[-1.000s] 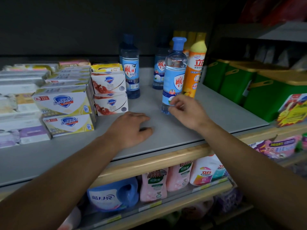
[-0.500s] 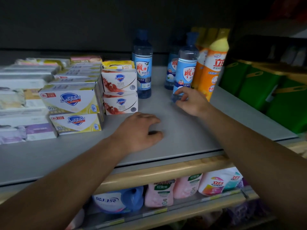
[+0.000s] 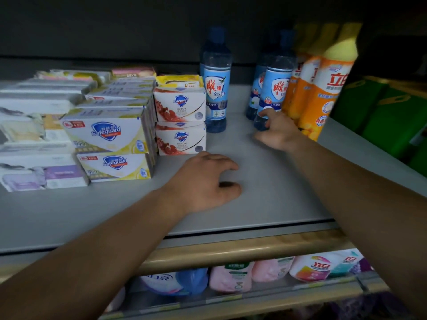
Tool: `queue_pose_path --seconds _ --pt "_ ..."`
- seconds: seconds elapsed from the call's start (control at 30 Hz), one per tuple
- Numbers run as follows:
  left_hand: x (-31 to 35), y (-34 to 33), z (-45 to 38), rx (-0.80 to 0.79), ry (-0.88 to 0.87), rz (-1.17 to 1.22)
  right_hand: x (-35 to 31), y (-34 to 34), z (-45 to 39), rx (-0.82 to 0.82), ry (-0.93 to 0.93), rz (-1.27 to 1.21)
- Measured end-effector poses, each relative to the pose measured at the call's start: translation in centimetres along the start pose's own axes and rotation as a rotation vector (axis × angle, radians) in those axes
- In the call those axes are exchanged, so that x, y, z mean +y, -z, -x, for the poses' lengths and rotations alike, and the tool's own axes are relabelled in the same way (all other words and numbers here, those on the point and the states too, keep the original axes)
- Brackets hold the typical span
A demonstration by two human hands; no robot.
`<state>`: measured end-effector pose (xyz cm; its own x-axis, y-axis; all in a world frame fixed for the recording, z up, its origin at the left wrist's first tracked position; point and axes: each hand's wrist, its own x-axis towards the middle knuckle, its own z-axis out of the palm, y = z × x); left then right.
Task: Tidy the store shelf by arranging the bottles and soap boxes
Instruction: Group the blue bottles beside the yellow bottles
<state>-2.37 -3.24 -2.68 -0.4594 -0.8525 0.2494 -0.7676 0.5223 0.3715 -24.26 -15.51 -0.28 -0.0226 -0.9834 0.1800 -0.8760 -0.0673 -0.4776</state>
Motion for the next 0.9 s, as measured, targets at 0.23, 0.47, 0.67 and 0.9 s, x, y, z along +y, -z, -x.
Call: queue_pose_path --seconds 0.23,0.47,0.67,0.9 --pt "-0.2 -0.1 0.0 0.002 0.005 0.008 0.0 0.2 0.4 -0.031 -0.011 -0.032" --pt "-0.4 0.7 0.0 0.091 0.058 0.195 -5.1 2.7 0.2 0.201 0.063 -0.223" --pt "-0.8 1.6 0.1 0.296 0.154 0.453 -12.4 3.9 -2.8 0.275 0.133 -0.288" --pt "-1.3 1.4 -0.1 0.374 0.223 0.465 -13.9 2.2 -3.7 0.307 0.094 -0.285"
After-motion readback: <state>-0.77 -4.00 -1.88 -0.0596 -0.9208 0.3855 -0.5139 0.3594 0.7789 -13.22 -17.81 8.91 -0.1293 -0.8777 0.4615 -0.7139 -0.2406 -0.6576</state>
